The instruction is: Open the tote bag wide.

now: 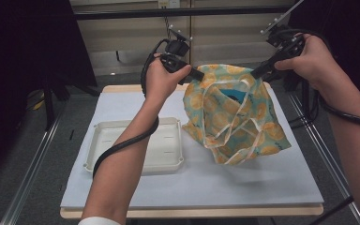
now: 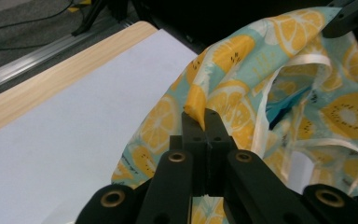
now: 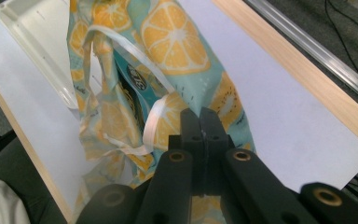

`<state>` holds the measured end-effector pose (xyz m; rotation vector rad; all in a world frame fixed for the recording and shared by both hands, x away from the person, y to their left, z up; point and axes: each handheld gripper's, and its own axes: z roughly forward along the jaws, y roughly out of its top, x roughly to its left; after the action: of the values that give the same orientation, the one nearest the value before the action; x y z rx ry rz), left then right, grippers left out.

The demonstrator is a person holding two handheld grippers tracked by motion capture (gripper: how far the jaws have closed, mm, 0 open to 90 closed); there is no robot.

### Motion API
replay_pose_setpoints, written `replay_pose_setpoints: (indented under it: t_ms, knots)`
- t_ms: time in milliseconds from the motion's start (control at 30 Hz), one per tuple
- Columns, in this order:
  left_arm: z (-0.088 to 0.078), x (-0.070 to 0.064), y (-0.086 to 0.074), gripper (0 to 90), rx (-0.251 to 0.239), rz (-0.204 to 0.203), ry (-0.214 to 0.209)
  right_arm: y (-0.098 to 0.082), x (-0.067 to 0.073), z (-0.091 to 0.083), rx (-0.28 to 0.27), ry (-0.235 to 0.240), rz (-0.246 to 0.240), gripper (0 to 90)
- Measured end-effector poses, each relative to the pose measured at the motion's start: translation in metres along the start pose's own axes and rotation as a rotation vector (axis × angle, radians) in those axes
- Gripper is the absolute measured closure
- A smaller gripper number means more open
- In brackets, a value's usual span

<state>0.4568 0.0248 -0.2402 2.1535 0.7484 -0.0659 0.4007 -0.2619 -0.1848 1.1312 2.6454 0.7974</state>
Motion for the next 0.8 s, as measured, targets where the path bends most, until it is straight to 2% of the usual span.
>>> replay_pose_setpoints:
  t_ms: [133, 167, 200, 300, 433, 500, 533, 567, 600, 633, 667, 733, 800]
  knots:
    - [0.011, 0.004, -0.003, 90.0, 0.016, -0.01, -0.002, -0.003, -0.008, 0.016, 0.034, 0.003, 0.022, 90.0]
    - [0.012, 0.006, -0.004, 90.0, 0.029, -0.002, -0.006, -0.005, -0.01, 0.021, 0.046, 0.011, 0.017, 90.0]
    - [0.014, 0.006, -0.006, 90.0, 0.015, -0.018, -0.013, -0.006, -0.011, 0.026, 0.049, 0.016, 0.026, 90.0]
    - [0.013, 0.007, -0.01, 86.7, 0.014, -0.017, -0.026, -0.013, -0.014, 0.039, 0.079, 0.032, 0.033, 90.0]
    - [0.006, 0.006, -0.014, 70.6, -0.012, 0.004, -0.014, -0.019, -0.015, 0.051, 0.101, 0.049, 0.031, 90.0]
    - [0.002, 0.005, -0.018, 59.1, -0.037, -0.003, -0.009, -0.02, -0.013, 0.055, 0.113, 0.051, 0.028, 90.0]
    - [-0.001, 0.005, -0.019, 58.8, -0.033, -0.005, -0.009, -0.02, -0.012, 0.056, 0.115, 0.056, 0.029, 90.0]
    - [-0.002, 0.005, -0.021, 54.8, -0.053, -0.013, -0.017, -0.02, -0.011, 0.056, 0.115, 0.054, 0.021, 90.0]
    - [-0.004, 0.005, -0.023, 50.4, -0.05, -0.007, -0.014, -0.02, -0.01, 0.056, 0.117, 0.05, 0.026, 90.0]
    - [-0.007, 0.006, -0.025, 49.7, -0.042, -0.006, -0.022, -0.019, -0.009, 0.056, 0.121, 0.051, 0.028, 90.0]
    - [-0.009, 0.005, -0.028, 48.3, -0.056, -0.023, -0.037, -0.019, -0.008, 0.056, 0.123, 0.051, 0.026, 90.0]
    - [-0.014, 0.004, -0.032, 43.6, -0.022, -0.042, -0.046, -0.019, -0.007, 0.055, 0.119, 0.048, 0.023, 90.0]
    - [-0.016, 0.003, -0.039, 40.8, -0.015, -0.022, -0.044, -0.018, -0.006, 0.055, 0.122, 0.041, 0.02, 90.0]
